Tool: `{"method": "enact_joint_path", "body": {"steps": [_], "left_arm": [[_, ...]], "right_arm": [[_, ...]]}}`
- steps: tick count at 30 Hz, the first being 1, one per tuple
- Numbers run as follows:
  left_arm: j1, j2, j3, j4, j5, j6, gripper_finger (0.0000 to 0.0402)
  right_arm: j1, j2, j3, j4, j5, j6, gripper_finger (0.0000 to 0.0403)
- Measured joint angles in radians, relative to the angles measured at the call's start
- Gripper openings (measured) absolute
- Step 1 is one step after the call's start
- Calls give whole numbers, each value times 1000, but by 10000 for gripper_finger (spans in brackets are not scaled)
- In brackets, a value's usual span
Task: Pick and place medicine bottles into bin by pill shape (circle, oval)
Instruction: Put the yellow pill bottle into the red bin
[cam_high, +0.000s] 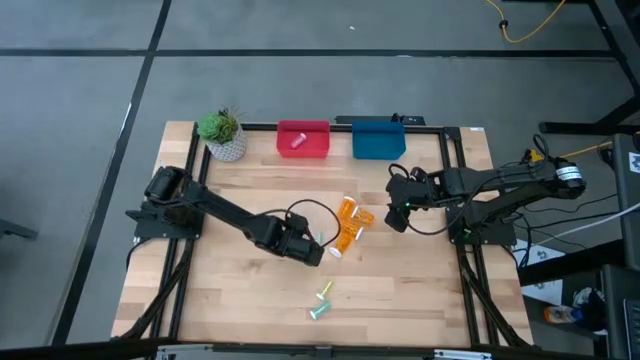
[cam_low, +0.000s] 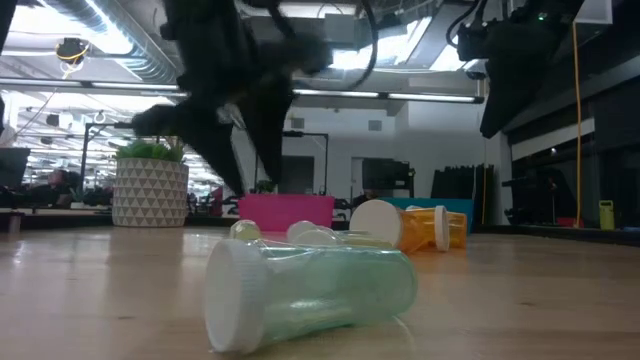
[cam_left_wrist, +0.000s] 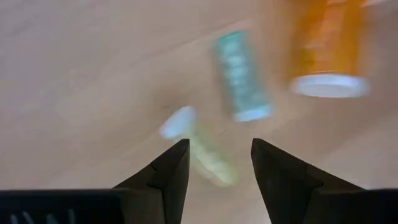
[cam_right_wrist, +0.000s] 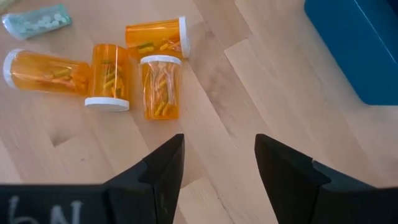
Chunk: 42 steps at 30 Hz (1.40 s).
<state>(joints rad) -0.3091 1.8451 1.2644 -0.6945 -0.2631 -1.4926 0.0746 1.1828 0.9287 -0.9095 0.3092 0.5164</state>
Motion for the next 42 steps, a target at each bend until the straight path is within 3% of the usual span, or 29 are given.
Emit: {"method": "enact_joint_path", "body": {"steps": [11,20,28,36,39,42], "left_arm": [[10,106,0,-4,112,-111,166],[54,107,1,-30,158,52,160],[81,101,-1,-64,161,159,109],[235,-23,-3,-176,54,386,89],[342,-85,-3,-177,-55,492,89],[475,-126,-3,-122,-98,614,89]], "right_arm": [[0,-1,0,-2,2,-10,198],[0,-1,0,-1,3,-2,198],[0,-1,0,0,3,1,198],[0,-1,0,1,4,2,198],[0,-1,0,11,4,2,198],[0,0,0,25,4,1,198]]}}
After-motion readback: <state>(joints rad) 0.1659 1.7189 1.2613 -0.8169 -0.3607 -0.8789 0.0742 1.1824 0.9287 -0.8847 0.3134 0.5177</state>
